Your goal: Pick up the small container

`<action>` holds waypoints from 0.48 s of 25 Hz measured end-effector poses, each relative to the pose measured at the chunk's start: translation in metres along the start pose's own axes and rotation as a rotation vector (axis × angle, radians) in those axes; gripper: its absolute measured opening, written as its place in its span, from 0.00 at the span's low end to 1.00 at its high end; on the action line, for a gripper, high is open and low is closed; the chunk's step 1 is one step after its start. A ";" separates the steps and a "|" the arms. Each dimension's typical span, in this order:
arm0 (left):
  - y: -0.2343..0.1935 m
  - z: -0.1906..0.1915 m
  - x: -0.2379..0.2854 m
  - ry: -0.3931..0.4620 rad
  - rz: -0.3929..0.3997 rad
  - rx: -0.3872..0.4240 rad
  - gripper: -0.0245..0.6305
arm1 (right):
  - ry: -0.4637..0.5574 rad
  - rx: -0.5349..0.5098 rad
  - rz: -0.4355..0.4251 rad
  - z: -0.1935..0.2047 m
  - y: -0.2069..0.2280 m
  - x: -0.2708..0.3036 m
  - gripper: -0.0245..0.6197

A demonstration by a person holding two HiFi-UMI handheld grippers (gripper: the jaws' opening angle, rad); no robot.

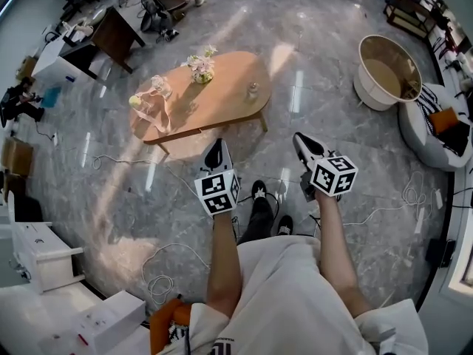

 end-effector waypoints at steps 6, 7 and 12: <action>-0.021 -0.030 0.050 0.009 0.030 -0.012 0.05 | 0.001 -0.048 0.012 -0.038 0.001 0.044 0.14; -0.025 -0.036 0.059 0.013 0.034 -0.017 0.05 | 0.001 -0.052 0.016 -0.043 0.001 0.051 0.15; -0.046 -0.065 0.098 0.042 0.066 -0.034 0.05 | 0.020 -0.065 0.050 -0.067 0.003 0.084 0.15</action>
Point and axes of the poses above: the fingertips, and each gripper's own axes: x forward along the fingers, y to its right, z out of its underside, the point moved 5 cm from there along -x, backward along the fingers, and after that the axes turned 11 degrees about -y, right-handed, at the moved point
